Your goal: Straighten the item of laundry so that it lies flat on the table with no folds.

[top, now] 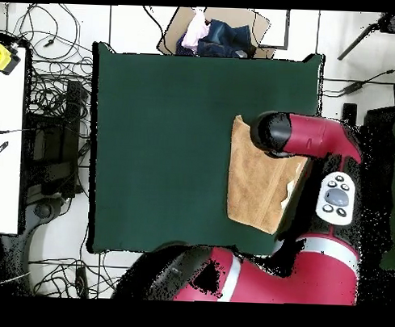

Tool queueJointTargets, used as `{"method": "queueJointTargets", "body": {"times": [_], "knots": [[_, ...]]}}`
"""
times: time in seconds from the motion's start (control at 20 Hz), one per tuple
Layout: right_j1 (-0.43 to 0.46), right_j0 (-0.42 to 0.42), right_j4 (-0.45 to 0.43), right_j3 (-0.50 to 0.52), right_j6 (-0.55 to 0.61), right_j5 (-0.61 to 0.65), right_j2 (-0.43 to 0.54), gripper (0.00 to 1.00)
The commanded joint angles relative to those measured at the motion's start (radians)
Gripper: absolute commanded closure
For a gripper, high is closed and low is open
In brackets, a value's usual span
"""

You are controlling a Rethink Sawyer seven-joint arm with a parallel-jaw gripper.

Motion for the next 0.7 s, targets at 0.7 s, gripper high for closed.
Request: {"method": "queueJointTargets", "body": {"times": [0.7], "knots": [[0.218,0.126,0.049,-0.12,0.285,-0.084,-0.022,0.0]]}}
